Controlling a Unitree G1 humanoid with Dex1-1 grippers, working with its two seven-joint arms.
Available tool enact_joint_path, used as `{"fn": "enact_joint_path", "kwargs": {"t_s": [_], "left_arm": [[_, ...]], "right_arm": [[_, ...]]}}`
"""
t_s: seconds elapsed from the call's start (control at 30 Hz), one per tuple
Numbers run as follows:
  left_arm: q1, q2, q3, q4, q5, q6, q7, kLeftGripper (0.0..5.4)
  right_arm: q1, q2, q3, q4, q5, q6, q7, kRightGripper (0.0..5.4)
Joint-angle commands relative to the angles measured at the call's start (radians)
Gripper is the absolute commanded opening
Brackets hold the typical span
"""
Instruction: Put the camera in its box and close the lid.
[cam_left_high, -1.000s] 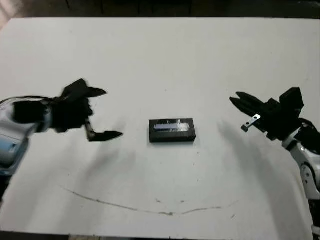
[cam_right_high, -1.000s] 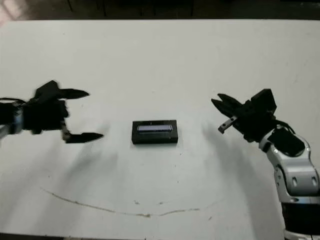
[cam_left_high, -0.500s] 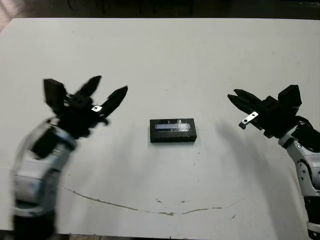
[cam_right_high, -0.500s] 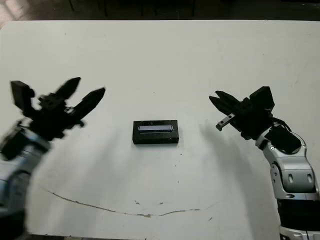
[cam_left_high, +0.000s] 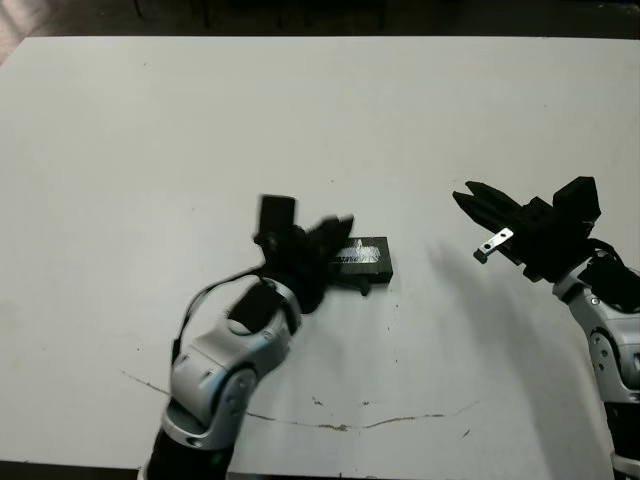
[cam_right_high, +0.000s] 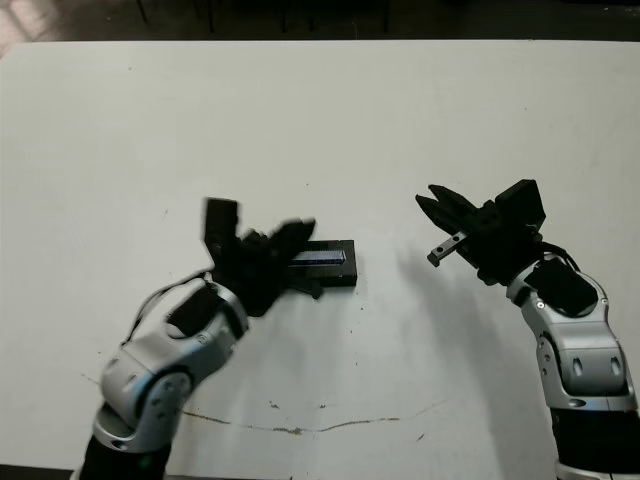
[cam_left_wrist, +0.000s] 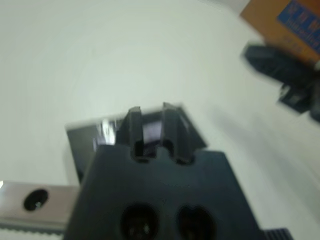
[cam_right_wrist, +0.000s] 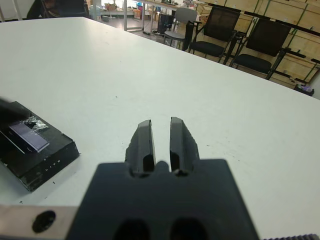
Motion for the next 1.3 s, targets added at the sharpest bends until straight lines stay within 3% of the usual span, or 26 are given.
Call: {"fn": "enact_joint_path", "kwargs": {"t_s": [0.03,0.3,0.5,0.7,0.83,0.93,1.07,1.17,1.3], "left_arm": [[0.024,-0.006,-0.031,0.063,0.025,0.044,0.002,0.01],[0.023,0.072,-0.024,0.103,0.055,0.154,-0.026,0.01],[0.044,0.132,-0.028,0.058,0.062,0.147,-0.075,0.01],[-0.006,0.12,0.177,-0.107,-0.039,0.167,-0.107,0.01],[-0.034,0.14,0.303,-0.121,-0.05,-0.03,-0.161,0.01],[-0.039,0.174,0.367,-0.077,-0.016,-0.223,-0.2,0.01],[-0.04,0.218,0.453,0.046,-0.006,-0.39,-0.247,0.01],[-0.043,0.223,0.493,0.132,0.013,-0.488,-0.238,0.01],[-0.061,0.209,0.547,0.188,-0.037,-0.514,-0.222,0.01]], "right_arm": [[0.021,0.008,0.01,-0.002,-0.018,-0.006,-0.01,0.0],[0.034,0.008,0.006,-0.014,-0.018,-0.012,-0.017,0.0],[0.032,0.011,0.007,-0.017,-0.001,0.008,-0.018,0.0],[0.051,0.074,-0.007,-0.062,0.0,-0.036,-0.088,0.0],[0.058,0.134,0.003,-0.079,-0.026,-0.106,-0.144,0.0],[0.047,0.158,0.01,-0.08,-0.039,-0.115,-0.176,0.0],[0.018,0.171,0.003,-0.043,-0.027,-0.133,-0.176,0.0],[0.004,0.187,0.003,-0.01,-0.036,-0.149,-0.198,0.0],[-0.005,0.2,0.012,-0.005,-0.049,-0.101,-0.236,0.0]]}}
